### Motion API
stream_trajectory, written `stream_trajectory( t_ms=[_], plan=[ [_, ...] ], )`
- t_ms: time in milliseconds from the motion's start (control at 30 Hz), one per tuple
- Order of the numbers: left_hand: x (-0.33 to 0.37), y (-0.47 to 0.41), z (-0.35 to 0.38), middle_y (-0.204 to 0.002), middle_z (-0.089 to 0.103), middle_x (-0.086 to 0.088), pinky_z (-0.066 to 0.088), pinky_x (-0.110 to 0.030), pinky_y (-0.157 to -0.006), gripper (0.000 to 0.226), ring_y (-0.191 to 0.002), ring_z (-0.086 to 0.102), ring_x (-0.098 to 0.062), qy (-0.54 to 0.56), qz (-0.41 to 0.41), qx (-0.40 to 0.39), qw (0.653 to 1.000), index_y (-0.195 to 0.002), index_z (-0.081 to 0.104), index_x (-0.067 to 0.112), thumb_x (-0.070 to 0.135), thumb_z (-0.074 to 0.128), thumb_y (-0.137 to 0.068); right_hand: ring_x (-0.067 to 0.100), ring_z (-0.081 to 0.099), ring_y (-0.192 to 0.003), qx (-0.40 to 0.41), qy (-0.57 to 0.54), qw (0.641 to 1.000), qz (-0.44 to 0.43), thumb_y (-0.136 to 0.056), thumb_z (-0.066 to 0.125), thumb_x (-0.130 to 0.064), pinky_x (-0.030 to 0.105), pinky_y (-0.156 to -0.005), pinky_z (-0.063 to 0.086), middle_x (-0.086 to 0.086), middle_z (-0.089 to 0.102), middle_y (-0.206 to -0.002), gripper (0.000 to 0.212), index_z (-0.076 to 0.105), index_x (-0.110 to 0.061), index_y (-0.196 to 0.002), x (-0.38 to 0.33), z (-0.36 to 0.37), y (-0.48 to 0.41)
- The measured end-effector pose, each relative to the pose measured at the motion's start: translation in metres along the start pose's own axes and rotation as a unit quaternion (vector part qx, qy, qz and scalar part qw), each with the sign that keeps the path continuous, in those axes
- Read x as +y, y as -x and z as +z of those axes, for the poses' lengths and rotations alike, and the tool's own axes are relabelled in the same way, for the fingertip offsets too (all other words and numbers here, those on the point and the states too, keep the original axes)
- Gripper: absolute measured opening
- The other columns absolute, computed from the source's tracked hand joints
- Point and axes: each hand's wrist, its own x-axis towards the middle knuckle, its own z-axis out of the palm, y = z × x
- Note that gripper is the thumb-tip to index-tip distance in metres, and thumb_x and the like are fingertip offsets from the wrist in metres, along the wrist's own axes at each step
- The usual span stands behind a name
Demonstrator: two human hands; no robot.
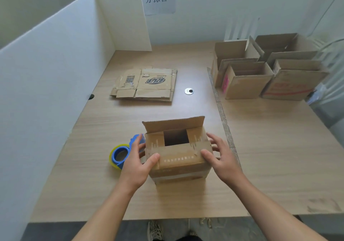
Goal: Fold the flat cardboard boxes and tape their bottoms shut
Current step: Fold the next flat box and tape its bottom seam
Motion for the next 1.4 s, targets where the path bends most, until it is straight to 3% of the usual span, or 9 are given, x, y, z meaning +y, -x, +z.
stream_trajectory(
  t_ms=[133,233,400,533,667,833,967,1167,1400],
  plan=[
    [0.010,-0.015,-0.001,-0.111,0.046,0.028,0.044,-0.018,-0.079,0.114,-0.102,0.055,0.001,-0.062,-0.004,-0.006,0.998,-0.142,-0.012,0.065,0.032,0.079,-0.081,-0.016,0.047,-0.111,-0.013,-0.018,0.999,0.029,-0.093,0.062,-0.043,0.012,-0.076,0.044,-0.033,0.041,-0.127,0.066,0.023,-0.060,-0.143,0.000,0.003,-0.004],
    [0.018,-0.033,-0.006,-0.108,0.049,0.019,0.043,-0.014,-0.069,0.124,-0.094,0.061,-0.004,-0.094,-0.009,-0.030,0.995,-0.134,-0.018,0.073,0.031,0.083,-0.075,-0.014,0.047,-0.117,-0.028,-0.039,0.998,0.034,-0.095,0.060,-0.040,0.014,-0.083,0.044,-0.039,0.040,-0.127,0.064,0.022,-0.065,-0.139,0.001,0.003,-0.009],
    [0.027,-0.054,-0.016,-0.110,0.055,0.009,0.044,-0.018,-0.070,0.104,-0.090,0.064,-0.010,-0.147,0.014,-0.081,0.986,-0.134,0.013,0.070,0.037,0.086,-0.069,-0.002,0.052,-0.120,-0.031,-0.061,0.997,0.036,-0.092,0.064,-0.043,0.025,-0.093,0.047,-0.034,0.046,-0.130,0.068,0.023,-0.069,-0.138,0.005,-0.001,-0.017],
    [0.017,-0.052,-0.007,-0.111,0.060,0.012,0.045,-0.007,-0.065,0.058,-0.092,0.067,-0.008,-0.129,0.057,-0.041,0.989,-0.104,0.041,0.061,0.032,0.083,-0.076,0.009,0.053,-0.123,-0.001,-0.053,0.998,0.037,-0.094,0.063,-0.041,0.037,-0.103,0.045,-0.022,0.048,-0.133,0.067,0.023,-0.066,-0.142,0.008,0.001,-0.026],
    [0.011,-0.043,0.007,-0.110,0.060,0.017,0.043,-0.005,-0.070,0.033,-0.102,0.062,-0.006,-0.148,0.074,-0.005,0.986,-0.109,0.053,0.045,0.036,0.074,-0.085,-0.014,0.043,-0.121,0.006,-0.008,1.000,0.022,-0.100,0.055,-0.029,0.027,-0.110,0.036,-0.024,0.046,-0.131,0.054,0.034,-0.058,-0.140,0.004,0.000,-0.037],
    [0.006,-0.050,0.020,-0.115,0.056,0.024,0.037,0.001,-0.076,0.037,-0.110,0.053,-0.003,-0.130,0.055,0.026,0.990,-0.127,0.058,0.029,0.036,0.066,-0.092,-0.032,0.034,-0.111,0.017,0.043,0.999,0.023,-0.102,0.050,-0.031,-0.005,-0.095,0.024,-0.016,0.046,-0.133,0.044,0.043,-0.042,-0.144,0.000,0.001,-0.048],
    [-0.008,-0.059,0.027,-0.114,0.057,0.009,0.036,-0.026,-0.085,0.041,-0.113,0.054,-0.017,-0.171,-0.017,0.014,0.985,-0.134,0.051,0.022,0.037,0.059,-0.097,-0.009,0.038,-0.128,0.004,0.094,0.996,0.002,-0.102,0.051,-0.029,0.015,-0.109,0.025,-0.012,0.046,-0.142,0.045,0.043,-0.035,-0.146,-0.005,0.014,-0.056],
    [-0.021,-0.056,0.025,-0.110,0.059,0.012,0.035,-0.024,-0.085,0.040,-0.104,0.054,-0.013,-0.172,-0.009,0.049,0.984,-0.129,0.057,0.023,0.038,0.064,-0.093,0.005,0.039,-0.137,0.008,0.101,0.995,-0.003,-0.102,0.052,-0.025,0.017,-0.112,0.026,-0.008,0.049,-0.146,0.045,0.044,-0.033,-0.146,-0.008,0.014,-0.059],
    [-0.040,-0.051,-0.004,-0.129,0.062,0.001,0.037,-0.029,-0.095,0.038,-0.122,0.055,-0.023,-0.194,-0.036,0.044,0.979,-0.131,0.055,0.018,0.028,0.061,-0.096,0.013,0.018,-0.150,-0.008,0.141,0.990,0.006,-0.103,0.047,-0.032,0.016,-0.114,0.012,0.003,0.024,-0.163,0.053,0.028,-0.038,-0.153,-0.014,0.069,-0.039]
  ],
)
